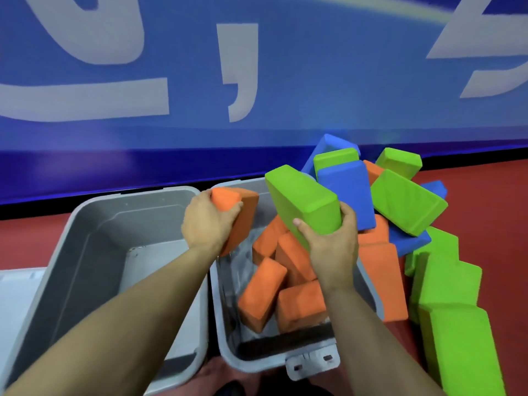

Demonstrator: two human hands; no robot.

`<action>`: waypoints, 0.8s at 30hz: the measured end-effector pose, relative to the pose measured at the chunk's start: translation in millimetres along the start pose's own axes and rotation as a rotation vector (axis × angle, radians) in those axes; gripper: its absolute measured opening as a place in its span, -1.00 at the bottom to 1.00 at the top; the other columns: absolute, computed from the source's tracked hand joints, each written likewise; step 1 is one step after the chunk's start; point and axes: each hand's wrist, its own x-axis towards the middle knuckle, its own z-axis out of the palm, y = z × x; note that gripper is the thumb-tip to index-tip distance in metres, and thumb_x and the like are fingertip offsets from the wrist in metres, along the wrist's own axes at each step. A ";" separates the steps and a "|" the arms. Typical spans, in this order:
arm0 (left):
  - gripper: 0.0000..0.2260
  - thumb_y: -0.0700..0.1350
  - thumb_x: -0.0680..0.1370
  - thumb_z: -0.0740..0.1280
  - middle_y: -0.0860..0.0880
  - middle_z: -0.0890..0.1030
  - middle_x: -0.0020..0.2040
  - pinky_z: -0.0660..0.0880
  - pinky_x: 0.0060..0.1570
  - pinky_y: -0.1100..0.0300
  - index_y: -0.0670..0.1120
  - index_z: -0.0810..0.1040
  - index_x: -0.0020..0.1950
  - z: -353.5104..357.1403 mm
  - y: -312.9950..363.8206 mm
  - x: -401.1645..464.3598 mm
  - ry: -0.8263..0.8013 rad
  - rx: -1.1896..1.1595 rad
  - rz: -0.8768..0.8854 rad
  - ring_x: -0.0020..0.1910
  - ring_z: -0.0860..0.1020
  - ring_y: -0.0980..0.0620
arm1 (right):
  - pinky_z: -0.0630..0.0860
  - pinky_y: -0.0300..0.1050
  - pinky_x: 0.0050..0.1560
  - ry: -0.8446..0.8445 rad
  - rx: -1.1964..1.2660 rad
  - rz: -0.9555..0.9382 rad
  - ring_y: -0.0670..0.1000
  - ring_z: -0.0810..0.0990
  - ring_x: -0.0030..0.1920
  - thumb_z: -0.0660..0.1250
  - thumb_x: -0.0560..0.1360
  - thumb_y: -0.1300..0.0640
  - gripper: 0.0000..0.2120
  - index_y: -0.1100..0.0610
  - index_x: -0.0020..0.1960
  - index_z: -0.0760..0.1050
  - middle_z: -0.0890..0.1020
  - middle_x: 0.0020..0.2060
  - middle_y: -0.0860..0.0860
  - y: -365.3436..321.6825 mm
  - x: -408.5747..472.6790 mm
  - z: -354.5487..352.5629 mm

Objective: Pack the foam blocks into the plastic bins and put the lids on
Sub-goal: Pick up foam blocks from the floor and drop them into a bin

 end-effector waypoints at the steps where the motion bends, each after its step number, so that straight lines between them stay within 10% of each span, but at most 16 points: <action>1: -0.36 0.34 0.37 0.44 -0.06 0.62 0.19 0.52 0.07 -0.06 0.04 0.51 0.35 6.4 1.0 6.3 -0.027 0.034 0.027 0.18 0.58 -0.18 | 0.49 0.13 0.25 -0.008 -0.013 -0.008 0.06 0.55 0.21 0.66 0.20 -0.15 -0.19 0.00 0.34 0.41 0.58 0.18 -0.02 0.7 2.8 1.9; 24: -0.46 0.03 0.57 0.42 -0.15 0.49 0.43 0.39 0.30 0.11 -0.17 0.43 0.48 53.3 -37.1 -0.6 -0.394 -0.084 -0.077 0.36 0.50 -0.13 | 0.45 0.26 0.25 -0.075 -0.134 0.020 0.05 0.53 0.25 0.61 0.23 -0.20 -0.22 -0.06 0.34 0.37 0.56 0.22 -0.08 -7.9 11.4 16.8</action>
